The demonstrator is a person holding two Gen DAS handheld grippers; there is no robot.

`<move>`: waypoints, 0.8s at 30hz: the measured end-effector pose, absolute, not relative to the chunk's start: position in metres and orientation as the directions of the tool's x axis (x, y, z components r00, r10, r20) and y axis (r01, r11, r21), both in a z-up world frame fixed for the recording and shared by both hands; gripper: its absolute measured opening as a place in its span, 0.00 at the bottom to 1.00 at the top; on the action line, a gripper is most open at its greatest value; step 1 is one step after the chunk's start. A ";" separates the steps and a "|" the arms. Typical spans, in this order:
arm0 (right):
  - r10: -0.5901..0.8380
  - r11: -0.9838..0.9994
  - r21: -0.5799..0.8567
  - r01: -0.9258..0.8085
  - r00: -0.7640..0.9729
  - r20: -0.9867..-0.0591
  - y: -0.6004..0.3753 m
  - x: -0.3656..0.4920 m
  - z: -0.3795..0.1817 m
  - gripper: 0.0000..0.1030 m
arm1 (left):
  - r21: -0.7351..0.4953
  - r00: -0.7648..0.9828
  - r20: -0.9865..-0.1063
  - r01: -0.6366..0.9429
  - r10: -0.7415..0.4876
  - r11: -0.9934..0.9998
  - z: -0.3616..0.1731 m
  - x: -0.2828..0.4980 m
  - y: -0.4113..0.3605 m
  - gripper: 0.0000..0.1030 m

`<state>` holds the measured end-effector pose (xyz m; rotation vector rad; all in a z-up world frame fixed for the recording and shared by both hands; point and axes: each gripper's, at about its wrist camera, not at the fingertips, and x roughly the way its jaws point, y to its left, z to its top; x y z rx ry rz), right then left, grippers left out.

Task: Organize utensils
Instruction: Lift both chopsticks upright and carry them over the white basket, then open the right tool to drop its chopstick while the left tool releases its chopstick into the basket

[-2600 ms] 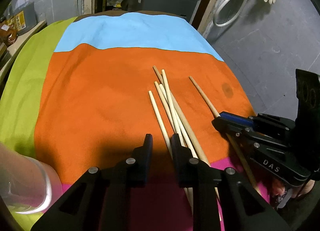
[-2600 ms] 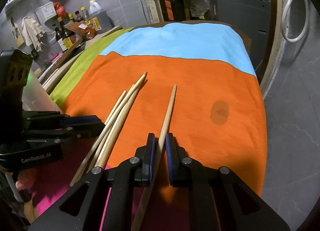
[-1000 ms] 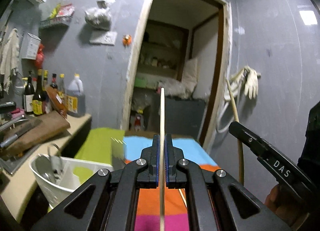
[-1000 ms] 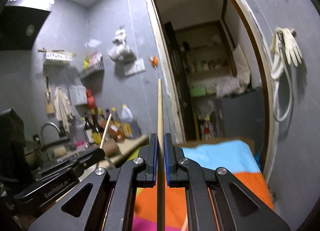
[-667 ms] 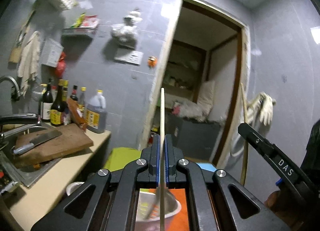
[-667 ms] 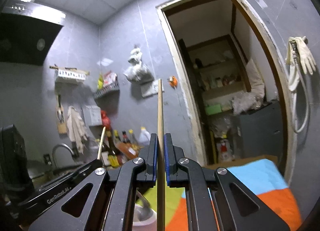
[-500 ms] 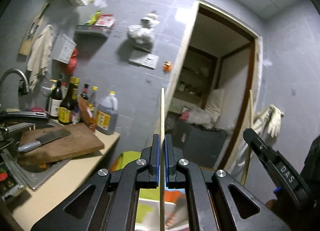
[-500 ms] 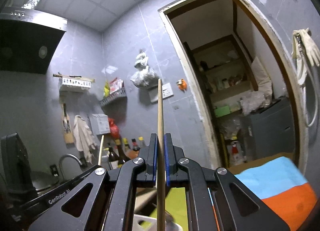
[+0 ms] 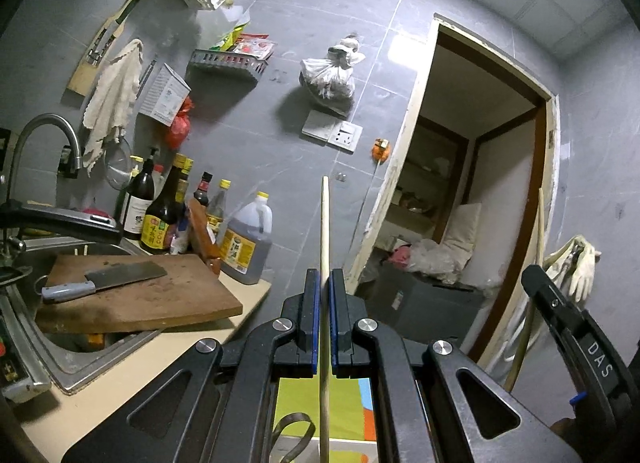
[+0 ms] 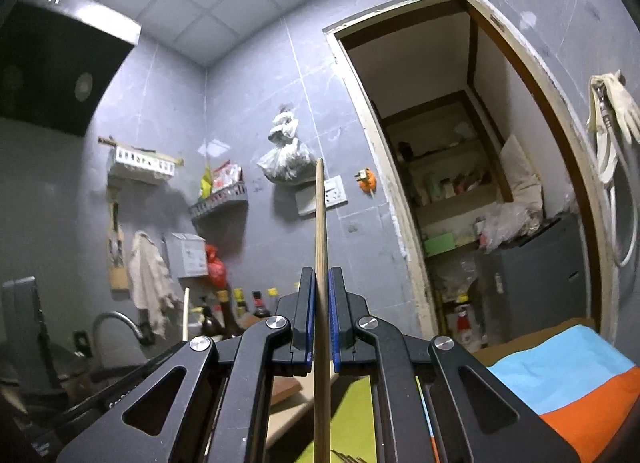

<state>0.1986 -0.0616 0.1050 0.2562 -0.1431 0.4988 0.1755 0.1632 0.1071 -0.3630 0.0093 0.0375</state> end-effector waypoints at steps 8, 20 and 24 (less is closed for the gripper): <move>0.406 0.879 0.190 -0.436 0.896 0.177 -0.054 0.206 0.086 0.05 | -0.310 0.996 -0.010 -0.082 0.083 0.947 0.090 0.181 0.149 0.02; 0.433 0.884 0.135 -0.448 0.892 0.126 -0.047 0.201 0.068 0.05 | -0.283 0.993 -0.051 -0.116 0.106 0.952 0.067 0.181 0.145 0.02; 0.443 0.884 0.109 -0.454 0.889 0.115 -0.049 0.195 0.063 0.06 | -0.280 0.992 -0.088 -0.108 0.087 0.954 0.061 0.177 0.141 0.02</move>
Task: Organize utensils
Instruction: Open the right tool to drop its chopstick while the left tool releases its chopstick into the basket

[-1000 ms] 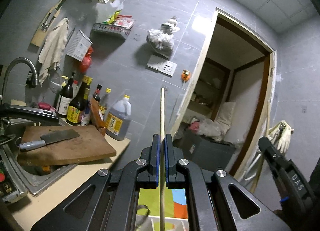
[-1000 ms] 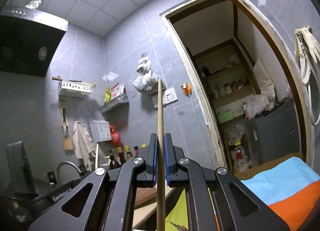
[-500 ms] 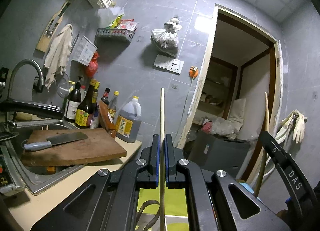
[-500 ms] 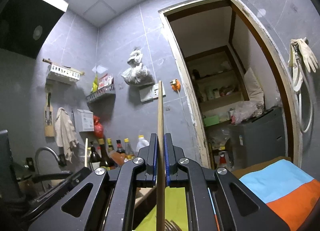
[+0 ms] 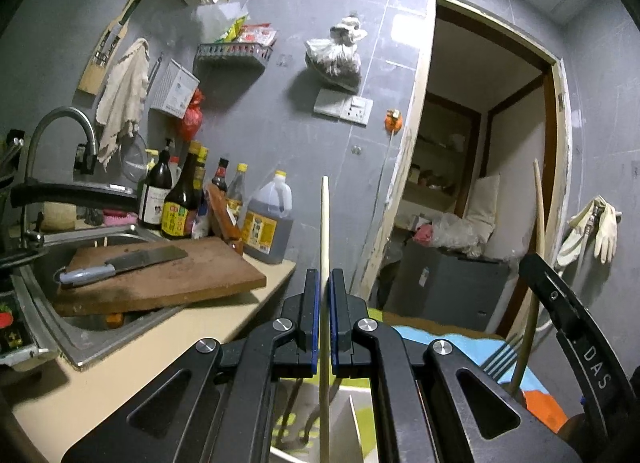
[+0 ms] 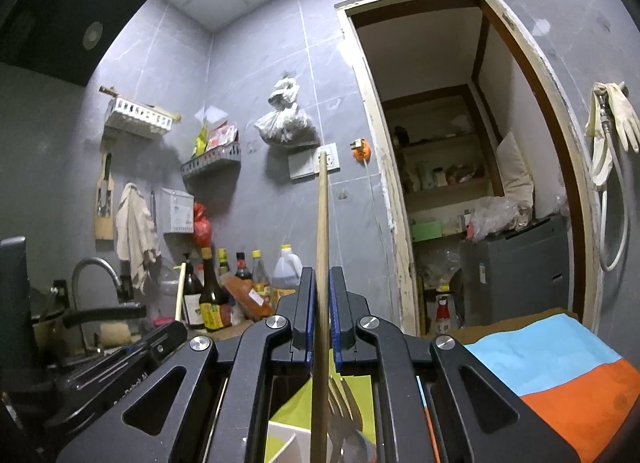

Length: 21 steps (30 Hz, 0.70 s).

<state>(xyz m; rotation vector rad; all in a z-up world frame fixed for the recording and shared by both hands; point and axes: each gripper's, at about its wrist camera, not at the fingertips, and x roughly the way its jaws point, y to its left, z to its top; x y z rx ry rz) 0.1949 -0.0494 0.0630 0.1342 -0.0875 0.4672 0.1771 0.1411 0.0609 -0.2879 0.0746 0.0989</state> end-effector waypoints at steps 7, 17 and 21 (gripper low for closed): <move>0.464 0.877 0.088 -0.473 0.880 0.104 -0.054 0.185 0.062 0.07 | -0.264 0.990 -0.124 -0.093 0.062 0.960 0.051 0.167 0.132 0.02; 0.552 0.816 0.148 -0.558 0.830 0.083 -0.050 0.190 0.071 0.05 | -0.270 0.987 -0.143 -0.107 0.070 0.957 0.049 0.164 0.136 0.02; 0.548 0.812 0.186 -0.554 0.832 0.086 -0.050 0.197 0.071 0.05 | -0.275 0.987 -0.150 -0.106 0.066 0.956 0.048 0.165 0.138 0.02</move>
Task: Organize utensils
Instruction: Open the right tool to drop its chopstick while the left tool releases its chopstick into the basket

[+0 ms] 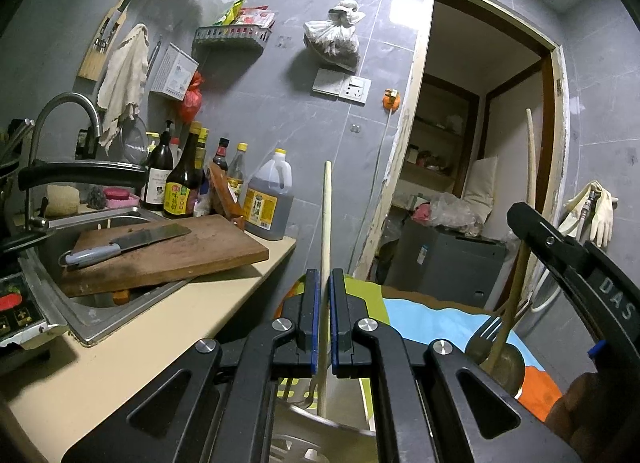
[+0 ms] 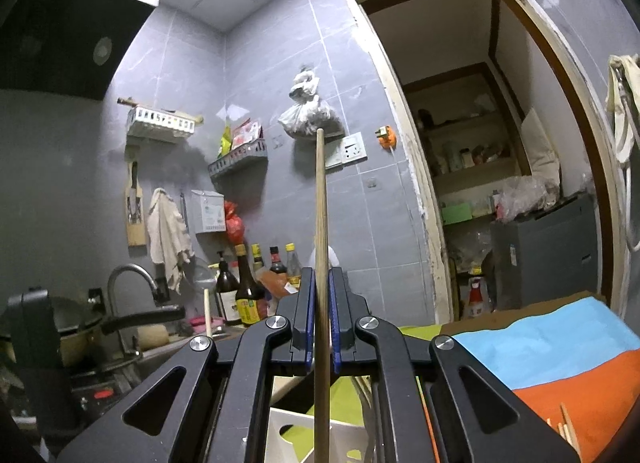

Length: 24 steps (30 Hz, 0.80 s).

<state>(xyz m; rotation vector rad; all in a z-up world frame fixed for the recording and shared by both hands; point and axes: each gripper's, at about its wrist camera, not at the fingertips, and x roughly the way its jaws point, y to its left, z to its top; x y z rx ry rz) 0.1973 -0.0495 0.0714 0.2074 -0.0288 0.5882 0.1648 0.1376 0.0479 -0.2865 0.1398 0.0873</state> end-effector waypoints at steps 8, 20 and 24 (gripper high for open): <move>0.541 0.817 0.204 -0.539 0.839 0.052 -0.052 0.204 0.058 0.05 | -0.275 0.986 -0.156 -0.097 0.055 0.957 0.047 0.165 0.137 0.02; 0.553 0.814 0.203 -0.544 0.833 0.016 -0.059 0.203 0.057 0.09 | -0.278 0.986 -0.166 -0.060 0.014 0.959 0.052 0.166 0.137 0.03; 0.556 0.814 0.186 -0.550 0.831 0.024 -0.064 0.198 0.062 0.23 | -0.282 0.988 -0.156 -0.034 -0.011 0.959 0.058 0.162 0.137 0.04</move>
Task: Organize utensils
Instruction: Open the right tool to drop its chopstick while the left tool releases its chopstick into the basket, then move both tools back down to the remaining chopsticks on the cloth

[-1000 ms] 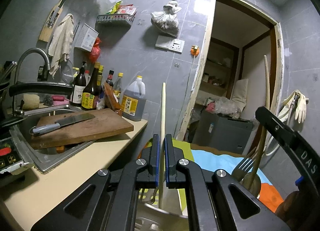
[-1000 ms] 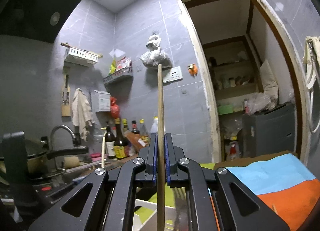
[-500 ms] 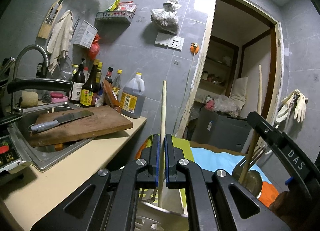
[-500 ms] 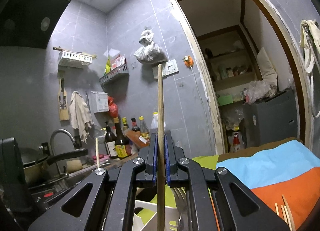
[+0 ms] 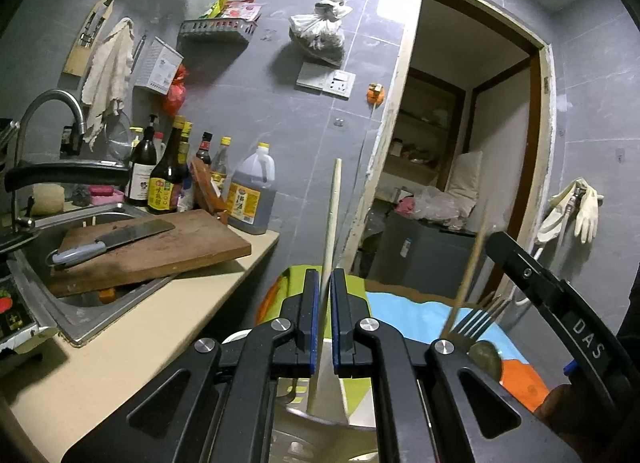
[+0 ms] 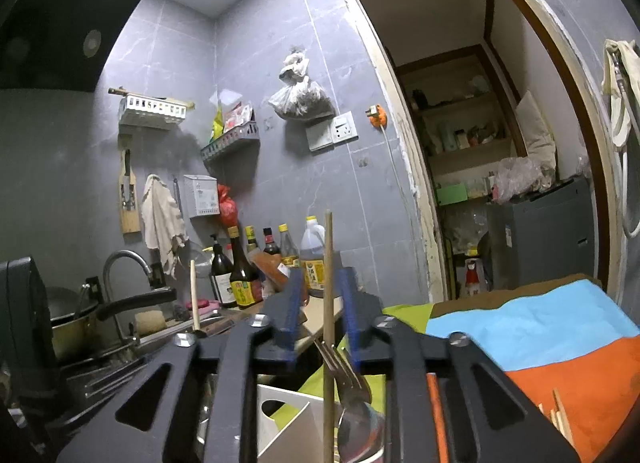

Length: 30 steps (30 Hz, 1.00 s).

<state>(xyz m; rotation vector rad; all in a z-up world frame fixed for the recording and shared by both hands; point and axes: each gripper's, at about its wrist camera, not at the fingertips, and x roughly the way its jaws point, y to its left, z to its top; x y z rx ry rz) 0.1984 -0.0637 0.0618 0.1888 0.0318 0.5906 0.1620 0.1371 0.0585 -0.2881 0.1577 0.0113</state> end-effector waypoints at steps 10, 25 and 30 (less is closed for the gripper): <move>0.514 0.842 0.152 -0.517 0.855 0.066 -0.093 0.186 0.082 0.44 | -0.266 0.991 -0.121 0.021 -0.055 0.964 0.079 0.151 0.124 0.25; 0.375 0.920 0.083 -0.382 0.923 0.092 -0.188 0.153 0.097 1.00 | -0.220 0.982 -0.077 0.150 -0.171 0.964 0.102 0.130 0.065 0.60; 0.336 0.939 0.051 -0.339 0.940 0.063 -0.214 0.143 0.093 1.00 | -0.202 0.972 -0.091 0.193 -0.215 0.960 0.101 0.126 0.042 0.80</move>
